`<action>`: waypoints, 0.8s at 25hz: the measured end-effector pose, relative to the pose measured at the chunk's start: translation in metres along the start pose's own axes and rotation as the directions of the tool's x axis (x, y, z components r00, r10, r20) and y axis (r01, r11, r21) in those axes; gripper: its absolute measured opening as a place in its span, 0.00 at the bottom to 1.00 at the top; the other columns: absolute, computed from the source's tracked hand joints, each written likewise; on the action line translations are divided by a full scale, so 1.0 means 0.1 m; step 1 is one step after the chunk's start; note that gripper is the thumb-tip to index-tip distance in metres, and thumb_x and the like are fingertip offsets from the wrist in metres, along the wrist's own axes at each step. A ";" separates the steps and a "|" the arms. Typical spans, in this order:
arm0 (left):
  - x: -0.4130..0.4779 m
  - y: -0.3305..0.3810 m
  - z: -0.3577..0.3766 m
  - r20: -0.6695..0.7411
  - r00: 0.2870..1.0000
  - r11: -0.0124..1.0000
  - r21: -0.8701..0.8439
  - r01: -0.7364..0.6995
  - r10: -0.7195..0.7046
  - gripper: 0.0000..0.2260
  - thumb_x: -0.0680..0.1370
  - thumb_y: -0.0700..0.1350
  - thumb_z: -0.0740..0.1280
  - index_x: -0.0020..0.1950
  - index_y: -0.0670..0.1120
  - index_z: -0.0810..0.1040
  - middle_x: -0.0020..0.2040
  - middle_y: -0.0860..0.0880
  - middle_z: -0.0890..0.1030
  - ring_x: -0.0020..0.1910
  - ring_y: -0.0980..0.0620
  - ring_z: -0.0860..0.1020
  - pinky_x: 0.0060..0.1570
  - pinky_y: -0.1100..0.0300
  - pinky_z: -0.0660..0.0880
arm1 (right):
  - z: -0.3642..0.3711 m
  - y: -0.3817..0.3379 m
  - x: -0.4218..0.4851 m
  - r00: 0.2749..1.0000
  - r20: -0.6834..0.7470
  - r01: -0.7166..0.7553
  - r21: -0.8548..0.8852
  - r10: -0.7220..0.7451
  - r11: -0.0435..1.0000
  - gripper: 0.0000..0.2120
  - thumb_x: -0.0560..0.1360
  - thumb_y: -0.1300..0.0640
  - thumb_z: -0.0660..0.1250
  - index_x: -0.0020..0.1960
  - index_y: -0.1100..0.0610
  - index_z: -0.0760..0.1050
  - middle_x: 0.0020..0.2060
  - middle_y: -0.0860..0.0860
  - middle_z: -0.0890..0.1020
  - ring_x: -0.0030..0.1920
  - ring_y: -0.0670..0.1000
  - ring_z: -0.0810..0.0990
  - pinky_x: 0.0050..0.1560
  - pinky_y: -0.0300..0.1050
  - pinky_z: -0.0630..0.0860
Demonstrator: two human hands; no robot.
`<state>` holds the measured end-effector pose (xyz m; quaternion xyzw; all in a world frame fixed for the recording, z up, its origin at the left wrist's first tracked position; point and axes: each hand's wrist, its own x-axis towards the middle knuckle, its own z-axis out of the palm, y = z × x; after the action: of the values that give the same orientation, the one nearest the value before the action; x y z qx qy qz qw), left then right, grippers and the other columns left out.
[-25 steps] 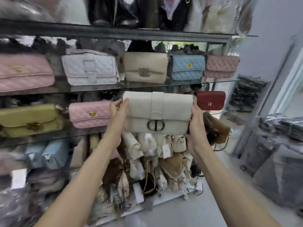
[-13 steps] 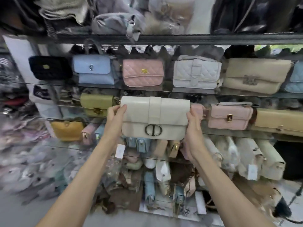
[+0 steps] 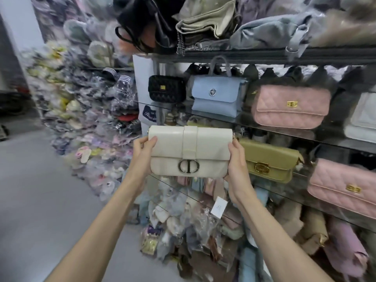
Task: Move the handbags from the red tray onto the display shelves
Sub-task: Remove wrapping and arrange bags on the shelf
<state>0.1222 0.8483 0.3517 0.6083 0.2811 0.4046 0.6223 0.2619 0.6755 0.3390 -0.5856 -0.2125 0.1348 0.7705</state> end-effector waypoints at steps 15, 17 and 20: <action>1.61 -0.34 -0.65 -0.273 0.960 0.997 0.037 0.066 -0.054 0.14 0.82 0.58 0.61 0.66 0.55 0.68 0.61 0.52 0.75 0.54 0.55 0.76 0.41 0.55 0.74 | 1.43 0.86 1.64 0.958 0.246 -0.149 -0.013 0.148 0.989 0.23 0.84 0.42 0.56 0.78 0.36 0.60 0.67 0.42 0.72 0.61 0.43 0.74 0.59 0.51 0.74; 1.84 -0.44 -0.78 -0.261 0.964 0.997 0.045 0.070 -0.056 0.12 0.82 0.58 0.61 0.64 0.56 0.68 0.62 0.51 0.76 0.54 0.55 0.77 0.41 0.55 0.74 | 1.63 0.98 1.76 0.958 0.242 -0.153 -0.026 0.155 0.988 0.22 0.84 0.42 0.56 0.77 0.36 0.61 0.67 0.44 0.73 0.59 0.42 0.74 0.51 0.48 0.73; 2.26 -0.55 -1.00 -0.245 0.967 0.995 0.054 0.080 -0.065 0.13 0.82 0.59 0.62 0.63 0.56 0.69 0.64 0.50 0.75 0.58 0.51 0.77 0.43 0.53 0.75 | 1.91 1.13 1.96 0.966 0.199 -0.160 -0.055 0.168 0.986 0.21 0.83 0.41 0.56 0.76 0.36 0.63 0.65 0.44 0.75 0.58 0.44 0.76 0.53 0.51 0.77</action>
<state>0.1631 1.0959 0.3192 0.5627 0.3898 0.4441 0.5780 0.3449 0.9580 0.3065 -0.5992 -0.2432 0.2530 0.7196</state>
